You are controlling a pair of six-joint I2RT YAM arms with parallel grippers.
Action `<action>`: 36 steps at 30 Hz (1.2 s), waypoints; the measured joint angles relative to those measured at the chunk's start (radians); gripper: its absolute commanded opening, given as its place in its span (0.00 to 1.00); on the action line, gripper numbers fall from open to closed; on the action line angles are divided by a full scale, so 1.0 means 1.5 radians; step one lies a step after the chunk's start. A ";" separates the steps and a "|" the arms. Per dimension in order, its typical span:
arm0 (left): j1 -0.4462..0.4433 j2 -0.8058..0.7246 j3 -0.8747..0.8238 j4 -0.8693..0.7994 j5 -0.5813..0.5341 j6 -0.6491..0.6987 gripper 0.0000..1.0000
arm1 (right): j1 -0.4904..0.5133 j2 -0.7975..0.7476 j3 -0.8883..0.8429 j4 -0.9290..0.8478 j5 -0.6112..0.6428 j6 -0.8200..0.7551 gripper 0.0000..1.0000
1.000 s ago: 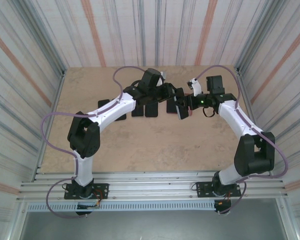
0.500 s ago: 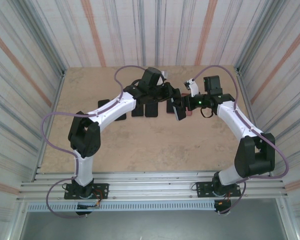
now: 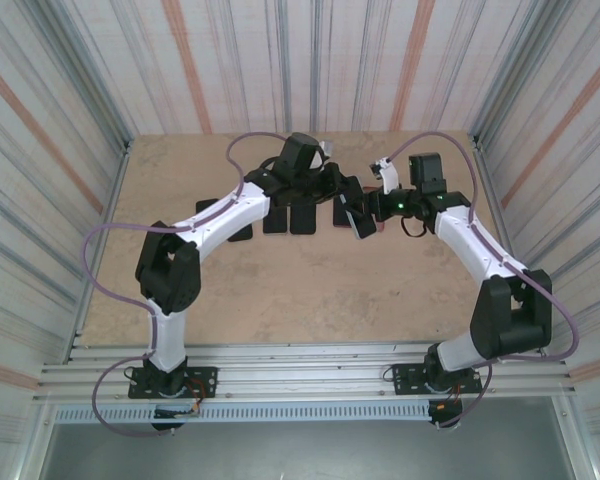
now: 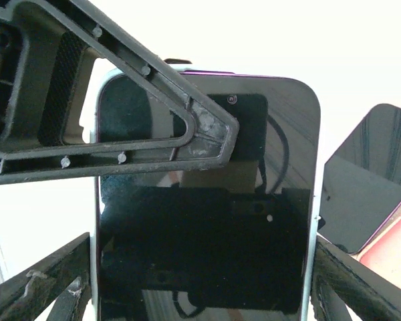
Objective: Take the phone out of the phone case
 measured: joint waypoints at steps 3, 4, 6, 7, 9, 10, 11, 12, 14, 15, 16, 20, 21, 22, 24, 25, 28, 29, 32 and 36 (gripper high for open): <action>0.012 -0.004 -0.013 0.024 0.016 -0.014 0.09 | -0.010 -0.033 -0.024 0.007 -0.005 0.020 0.84; 0.017 -0.005 -0.017 0.032 0.017 -0.020 0.09 | -0.013 -0.043 -0.031 0.010 -0.009 0.029 0.84; 0.034 -0.006 -0.025 0.052 0.016 -0.032 0.09 | -0.024 -0.069 -0.051 0.018 -0.020 0.054 0.83; 0.040 -0.007 -0.029 0.062 0.016 -0.038 0.09 | -0.028 -0.079 -0.058 0.022 -0.022 0.068 0.83; 0.055 -0.013 -0.044 0.085 0.017 -0.057 0.09 | -0.042 -0.104 -0.080 0.043 -0.034 0.108 0.81; 0.061 -0.017 -0.052 0.098 0.017 -0.066 0.09 | -0.049 -0.114 -0.091 0.055 -0.037 0.127 0.80; 0.068 -0.022 -0.062 0.115 0.018 -0.080 0.09 | -0.057 -0.127 -0.107 0.072 -0.042 0.156 0.79; 0.073 -0.026 -0.070 0.131 0.019 -0.093 0.09 | -0.065 -0.139 -0.122 0.090 -0.049 0.186 0.76; 0.081 -0.034 -0.085 0.158 0.019 -0.116 0.09 | -0.075 -0.159 -0.154 0.140 -0.056 0.253 0.72; 0.084 -0.038 -0.091 0.168 0.019 -0.127 0.09 | -0.077 -0.166 -0.169 0.163 -0.060 0.285 0.69; 0.085 -0.043 -0.097 0.180 0.018 -0.138 0.09 | -0.077 -0.173 -0.187 0.196 -0.065 0.325 0.66; 0.089 -0.060 -0.111 0.224 0.016 -0.183 0.09 | -0.065 -0.186 -0.253 0.333 -0.065 0.480 0.53; 0.089 -0.065 -0.115 0.235 0.016 -0.193 0.09 | -0.058 -0.186 -0.263 0.358 -0.063 0.509 0.51; 0.090 -0.070 -0.120 0.248 0.016 -0.205 0.09 | -0.050 -0.186 -0.273 0.388 -0.059 0.542 0.50; 0.090 -0.080 -0.128 0.270 0.015 -0.225 0.09 | -0.030 -0.186 -0.284 0.437 -0.048 0.592 0.47; 0.090 -0.083 -0.130 0.280 0.015 -0.234 0.09 | -0.020 -0.186 -0.289 0.464 -0.043 0.618 0.46; 0.090 -0.090 -0.131 0.303 0.014 -0.255 0.09 | -0.003 -0.186 -0.297 0.534 -0.023 0.681 0.41; 0.090 -0.092 -0.131 0.306 0.013 -0.262 0.09 | 0.000 -0.185 -0.299 0.556 -0.014 0.702 0.39; 0.090 -0.103 -0.140 0.321 0.011 -0.277 0.09 | 0.001 -0.180 -0.300 0.612 0.002 0.749 0.36; 0.090 -0.111 -0.149 0.341 0.010 -0.297 0.09 | 0.005 -0.171 -0.300 0.655 0.016 0.794 0.30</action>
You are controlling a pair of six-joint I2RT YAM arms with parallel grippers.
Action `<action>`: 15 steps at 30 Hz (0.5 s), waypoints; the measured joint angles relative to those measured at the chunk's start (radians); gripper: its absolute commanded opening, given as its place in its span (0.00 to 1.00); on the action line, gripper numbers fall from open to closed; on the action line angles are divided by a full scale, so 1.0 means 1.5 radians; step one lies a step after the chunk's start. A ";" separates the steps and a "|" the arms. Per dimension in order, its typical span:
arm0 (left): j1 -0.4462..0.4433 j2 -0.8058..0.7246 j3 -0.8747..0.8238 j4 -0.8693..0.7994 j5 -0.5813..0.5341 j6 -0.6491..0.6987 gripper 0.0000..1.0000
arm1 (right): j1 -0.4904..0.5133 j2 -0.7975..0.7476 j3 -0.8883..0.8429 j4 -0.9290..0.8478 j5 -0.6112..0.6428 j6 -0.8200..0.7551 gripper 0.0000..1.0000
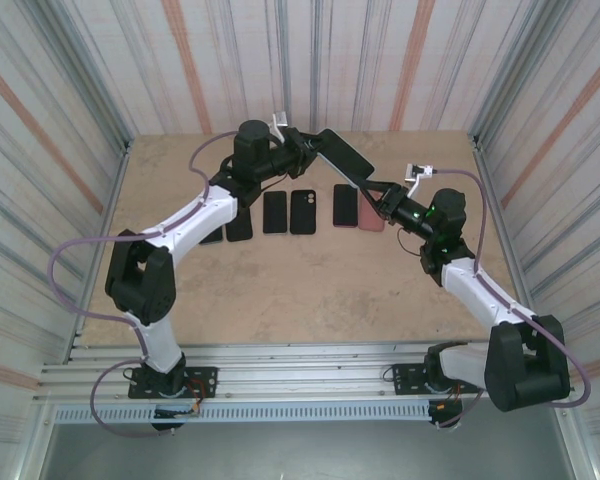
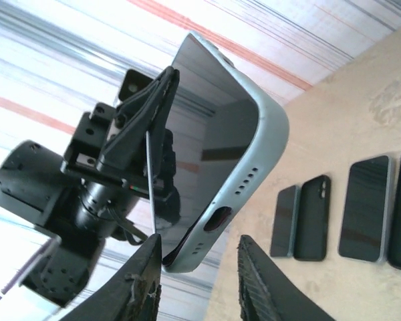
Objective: Take the phone out of the phone case
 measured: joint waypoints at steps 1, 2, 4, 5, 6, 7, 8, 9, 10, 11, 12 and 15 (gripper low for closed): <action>0.000 -0.002 -0.002 0.002 0.000 -0.005 0.09 | 0.002 0.001 0.000 0.009 0.003 0.009 0.29; 0.000 -0.003 -0.004 0.004 0.000 -0.009 0.09 | 0.004 0.001 0.000 0.013 0.005 0.013 0.29; 0.000 -0.003 -0.005 0.010 -0.002 -0.019 0.09 | 0.007 0.001 0.000 0.026 0.005 0.024 0.29; 0.000 -0.004 -0.006 0.011 -0.003 -0.022 0.09 | 0.009 0.002 0.000 0.031 0.006 0.026 0.29; 0.000 -0.005 -0.008 0.012 -0.006 -0.025 0.09 | 0.011 0.004 0.000 0.036 0.006 0.028 0.28; 0.000 -0.007 -0.012 0.013 -0.007 -0.029 0.09 | 0.013 0.006 0.000 0.040 0.006 0.030 0.28; 0.000 -0.008 -0.014 0.013 -0.010 -0.032 0.09 | 0.015 0.007 0.000 0.042 0.006 0.031 0.27; 0.000 -0.010 -0.017 0.014 -0.013 -0.037 0.09 | 0.018 0.008 0.000 0.045 0.006 0.031 0.27; 0.000 -0.012 -0.021 0.016 -0.014 -0.041 0.08 | 0.021 0.009 0.000 0.047 0.006 0.032 0.25; 0.000 -0.014 -0.023 0.016 -0.016 -0.045 0.08 | 0.024 0.009 0.000 0.048 0.005 0.032 0.25; 0.000 -0.014 -0.025 0.019 -0.018 -0.050 0.08 | 0.027 0.010 0.000 0.051 0.006 0.032 0.24; 0.000 -0.014 -0.031 0.033 -0.020 -0.068 0.08 | 0.032 0.013 0.000 0.061 0.006 0.032 0.22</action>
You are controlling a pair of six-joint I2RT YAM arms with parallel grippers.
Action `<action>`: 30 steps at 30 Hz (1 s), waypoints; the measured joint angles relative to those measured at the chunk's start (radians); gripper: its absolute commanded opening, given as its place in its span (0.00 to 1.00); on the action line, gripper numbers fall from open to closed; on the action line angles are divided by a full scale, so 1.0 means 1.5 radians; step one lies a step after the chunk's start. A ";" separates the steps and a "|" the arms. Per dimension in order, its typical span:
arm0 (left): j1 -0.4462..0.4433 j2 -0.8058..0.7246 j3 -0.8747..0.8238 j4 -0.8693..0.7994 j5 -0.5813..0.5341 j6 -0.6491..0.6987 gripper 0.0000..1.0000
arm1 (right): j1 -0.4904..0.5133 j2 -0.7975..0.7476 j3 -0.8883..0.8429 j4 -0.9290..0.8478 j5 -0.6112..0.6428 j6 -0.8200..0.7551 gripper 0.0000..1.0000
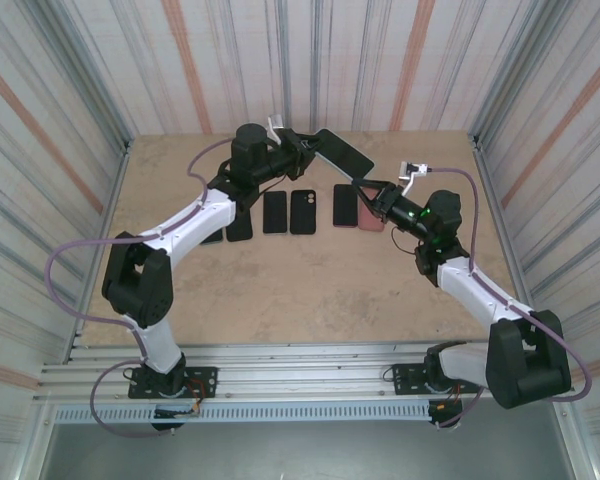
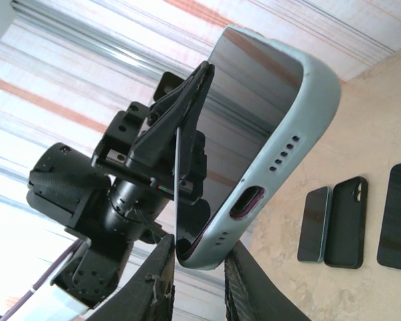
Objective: Take the phone out of the phone case
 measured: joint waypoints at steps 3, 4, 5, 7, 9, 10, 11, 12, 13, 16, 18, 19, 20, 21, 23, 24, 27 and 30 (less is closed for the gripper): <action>0.000 0.000 -0.003 0.003 -0.005 -0.016 0.08 | 0.003 0.003 0.000 0.008 0.002 0.000 0.19; 0.000 0.000 -0.003 0.005 -0.005 -0.021 0.07 | 0.003 0.005 0.000 0.012 0.003 0.001 0.19; 0.000 0.000 -0.003 0.007 -0.007 -0.025 0.07 | 0.003 0.005 0.000 0.015 0.003 0.003 0.19; 0.001 0.000 -0.003 0.013 -0.010 -0.032 0.07 | 0.003 0.005 0.000 0.021 0.005 0.009 0.18; 0.003 0.000 -0.004 0.017 -0.010 -0.039 0.07 | 0.004 0.005 0.000 0.027 0.005 0.012 0.16; 0.003 0.000 -0.004 0.018 -0.010 -0.041 0.07 | 0.004 0.005 0.000 0.030 0.005 0.012 0.15; 0.003 0.000 -0.004 0.022 -0.012 -0.048 0.07 | 0.004 0.006 0.000 0.032 0.004 0.012 0.14; 0.003 0.000 -0.005 0.031 -0.012 -0.056 0.06 | 0.004 0.009 0.000 0.032 0.005 0.012 0.14; 0.003 0.000 -0.006 0.039 -0.012 -0.063 0.06 | 0.004 0.012 0.000 0.031 0.007 0.012 0.14; 0.003 -0.001 -0.006 0.059 -0.009 -0.084 0.05 | 0.004 0.018 0.000 0.016 0.015 0.010 0.13; 0.003 -0.002 -0.006 0.067 -0.007 -0.092 0.05 | 0.002 0.019 0.000 0.009 0.017 0.010 0.13; 0.003 -0.004 -0.006 0.067 -0.004 -0.093 0.05 | 0.002 0.019 0.000 0.009 0.018 0.010 0.14; 0.003 -0.006 -0.006 0.066 -0.002 -0.093 0.06 | 0.002 0.020 0.000 0.011 0.017 0.010 0.16; 0.003 -0.009 -0.006 0.066 0.000 -0.093 0.05 | 0.002 0.022 0.000 0.014 0.017 0.010 0.18; 0.003 -0.014 -0.006 0.066 0.003 -0.092 0.05 | 0.002 0.025 0.000 0.023 0.011 0.010 0.23; 0.003 -0.018 -0.007 0.065 0.003 -0.092 0.05 | 0.002 0.026 0.001 0.031 0.005 0.009 0.25; 0.004 -0.029 -0.012 0.067 0.003 -0.092 0.05 | 0.002 0.026 0.003 0.055 -0.016 0.007 0.30; 0.006 -0.030 -0.013 0.067 0.003 -0.091 0.05 | 0.003 0.026 0.005 0.081 -0.025 0.004 0.32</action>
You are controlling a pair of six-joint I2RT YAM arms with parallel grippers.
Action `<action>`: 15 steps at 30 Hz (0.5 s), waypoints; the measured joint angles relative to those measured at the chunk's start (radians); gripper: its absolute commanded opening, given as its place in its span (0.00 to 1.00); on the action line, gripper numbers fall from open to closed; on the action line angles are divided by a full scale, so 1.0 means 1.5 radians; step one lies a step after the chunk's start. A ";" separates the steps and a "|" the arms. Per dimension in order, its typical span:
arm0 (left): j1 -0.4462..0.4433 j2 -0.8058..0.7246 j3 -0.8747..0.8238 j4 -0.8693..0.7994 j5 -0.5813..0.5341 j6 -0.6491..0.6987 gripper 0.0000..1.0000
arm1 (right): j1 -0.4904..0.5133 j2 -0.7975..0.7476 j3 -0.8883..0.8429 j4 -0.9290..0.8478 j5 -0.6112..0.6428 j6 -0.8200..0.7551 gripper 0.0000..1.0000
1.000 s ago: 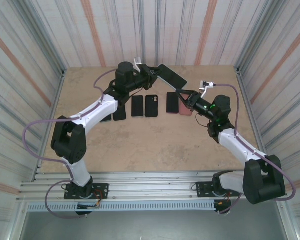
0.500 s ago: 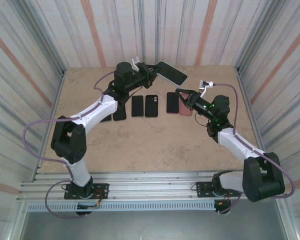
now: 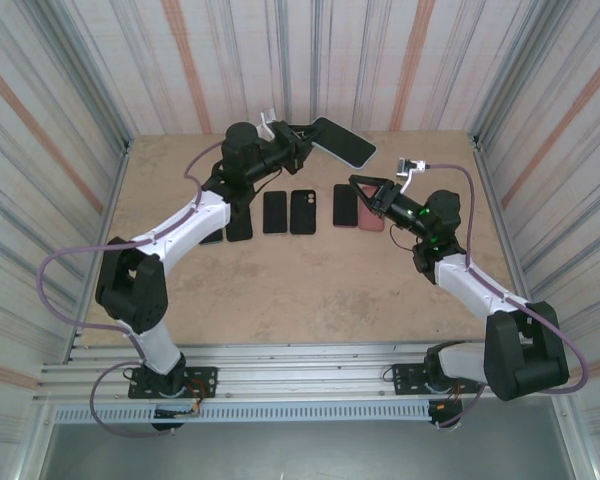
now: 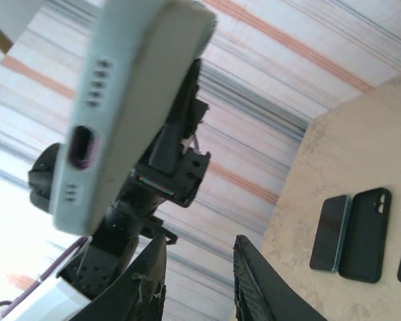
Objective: Take the phone out of the phone case
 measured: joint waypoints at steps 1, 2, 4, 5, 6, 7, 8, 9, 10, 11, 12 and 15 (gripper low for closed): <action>0.001 0.000 -0.001 0.000 0.000 0.000 0.05 | 0.000 0.000 0.000 0.007 -0.001 0.000 0.32; 0.002 0.000 -0.002 -0.001 0.000 0.000 0.05 | 0.002 -0.001 0.000 0.015 -0.001 0.000 0.32; 0.003 0.000 -0.002 -0.001 0.000 0.000 0.05 | 0.005 -0.001 0.001 0.027 -0.001 0.000 0.32; 0.004 0.000 -0.002 -0.001 0.000 0.000 0.05 | 0.005 -0.002 0.001 0.032 0.001 0.000 0.32; 0.006 0.000 -0.002 0.000 0.000 0.000 0.05 | 0.005 -0.002 0.001 0.037 0.002 0.000 0.32; 0.006 0.000 -0.002 0.000 0.000 0.000 0.05 | 0.006 -0.002 0.002 0.040 0.003 0.000 0.31; 0.006 0.000 -0.002 0.000 0.000 0.000 0.05 | 0.006 -0.002 0.004 0.044 0.005 0.000 0.31; 0.006 0.000 -0.002 -0.001 0.001 0.000 0.05 | 0.006 -0.002 0.006 0.047 0.007 0.001 0.30; 0.006 0.000 -0.002 -0.001 0.001 0.000 0.05 | 0.006 -0.002 0.008 0.051 0.007 0.001 0.30; 0.006 0.000 -0.002 -0.001 0.001 0.000 0.05 | 0.006 -0.001 0.011 0.056 0.007 0.001 0.30; 0.006 0.000 -0.003 -0.001 0.002 0.000 0.05 | 0.006 -0.001 0.013 0.060 0.007 0.002 0.30; 0.006 0.000 -0.003 -0.001 0.005 0.000 0.05 | 0.006 0.002 0.022 0.076 0.007 0.005 0.27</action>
